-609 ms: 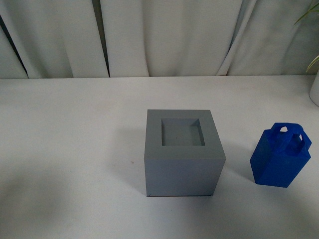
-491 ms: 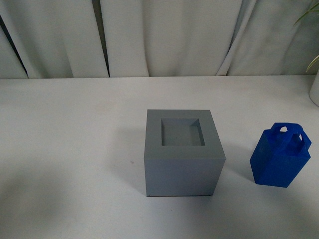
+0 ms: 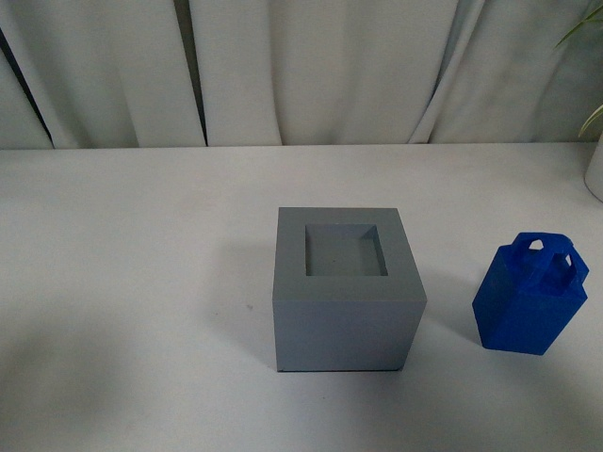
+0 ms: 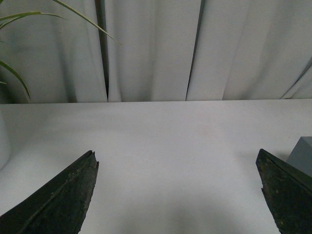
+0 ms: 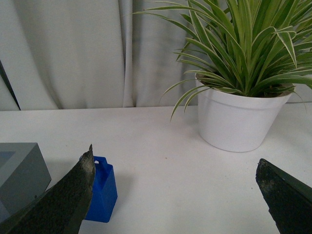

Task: Insert blue part into gray base

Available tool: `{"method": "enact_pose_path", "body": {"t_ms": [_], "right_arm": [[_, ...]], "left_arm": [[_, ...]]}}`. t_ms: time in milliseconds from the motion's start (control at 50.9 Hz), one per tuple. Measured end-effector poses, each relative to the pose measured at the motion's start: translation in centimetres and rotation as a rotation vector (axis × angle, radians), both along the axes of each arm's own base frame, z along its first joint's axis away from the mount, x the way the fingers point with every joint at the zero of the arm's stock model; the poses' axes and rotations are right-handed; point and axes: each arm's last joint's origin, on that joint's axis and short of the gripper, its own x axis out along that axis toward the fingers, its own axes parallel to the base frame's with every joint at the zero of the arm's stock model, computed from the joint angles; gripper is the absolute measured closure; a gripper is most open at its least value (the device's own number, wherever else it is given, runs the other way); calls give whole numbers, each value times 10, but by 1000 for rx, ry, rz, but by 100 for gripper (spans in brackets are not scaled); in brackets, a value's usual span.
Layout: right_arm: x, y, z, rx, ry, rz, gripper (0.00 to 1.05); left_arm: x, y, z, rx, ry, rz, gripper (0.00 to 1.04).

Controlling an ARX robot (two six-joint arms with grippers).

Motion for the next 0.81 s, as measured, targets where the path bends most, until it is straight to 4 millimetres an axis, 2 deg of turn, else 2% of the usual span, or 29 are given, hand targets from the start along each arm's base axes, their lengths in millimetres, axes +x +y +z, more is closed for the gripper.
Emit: {"method": "enact_pose_path", "body": {"t_ms": [805], "right_arm": [[3, -1, -1, -13, 24, -5, 7]], "left_arm": [[0, 0, 0, 0, 0, 0, 6]]}}
